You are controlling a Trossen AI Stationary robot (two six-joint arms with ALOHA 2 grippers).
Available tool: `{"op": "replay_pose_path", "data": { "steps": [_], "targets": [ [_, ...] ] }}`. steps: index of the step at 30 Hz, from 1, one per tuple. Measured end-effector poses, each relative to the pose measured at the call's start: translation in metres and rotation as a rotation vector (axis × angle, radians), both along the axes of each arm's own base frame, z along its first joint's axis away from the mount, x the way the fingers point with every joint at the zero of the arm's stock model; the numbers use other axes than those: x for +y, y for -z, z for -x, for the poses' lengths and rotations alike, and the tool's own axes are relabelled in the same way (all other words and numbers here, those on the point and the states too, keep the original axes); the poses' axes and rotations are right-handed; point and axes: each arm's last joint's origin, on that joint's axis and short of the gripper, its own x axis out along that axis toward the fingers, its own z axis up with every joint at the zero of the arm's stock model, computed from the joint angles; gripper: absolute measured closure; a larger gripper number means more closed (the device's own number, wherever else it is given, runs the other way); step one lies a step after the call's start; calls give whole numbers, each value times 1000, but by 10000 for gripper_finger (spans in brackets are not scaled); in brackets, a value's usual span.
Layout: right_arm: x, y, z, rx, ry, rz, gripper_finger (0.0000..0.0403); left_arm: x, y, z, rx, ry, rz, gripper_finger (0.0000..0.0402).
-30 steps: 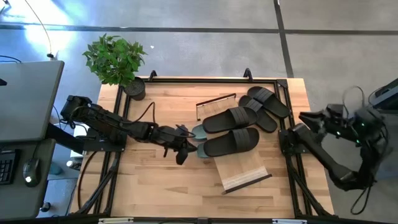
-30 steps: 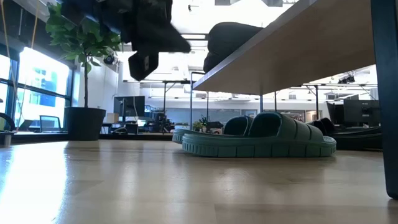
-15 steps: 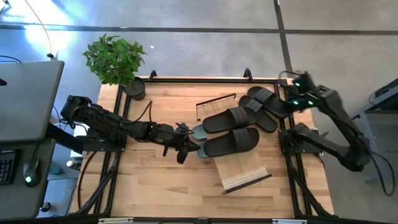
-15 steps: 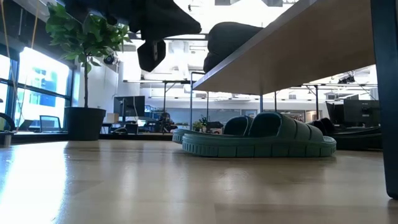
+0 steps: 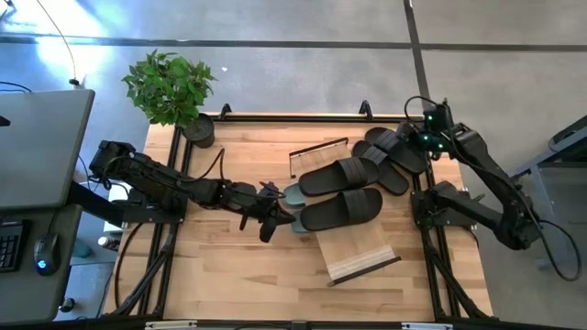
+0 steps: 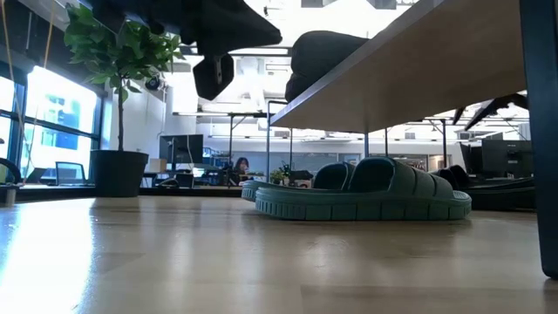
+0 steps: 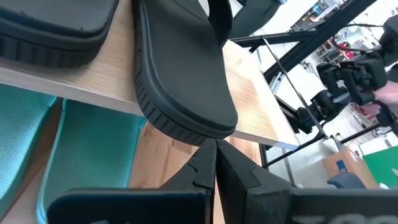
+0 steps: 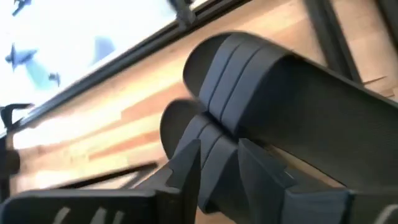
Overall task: Pick and place slides into the shelf
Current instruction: Put the black slides under the shelf
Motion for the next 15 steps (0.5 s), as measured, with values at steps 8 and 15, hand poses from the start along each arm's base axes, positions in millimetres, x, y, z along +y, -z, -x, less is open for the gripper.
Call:
{"op": "replay_pose_path", "data": {
  "steps": [8, 15],
  "targets": [
    [-8, 7, -3, -15, 120, -82, 233, -2, -1, 1, -1, 77, 24, 401],
    [-19, 20, -17, 52, 123, -161, 220, -3, -6, 5, -6, 129, 22, 401]
  ]
}}
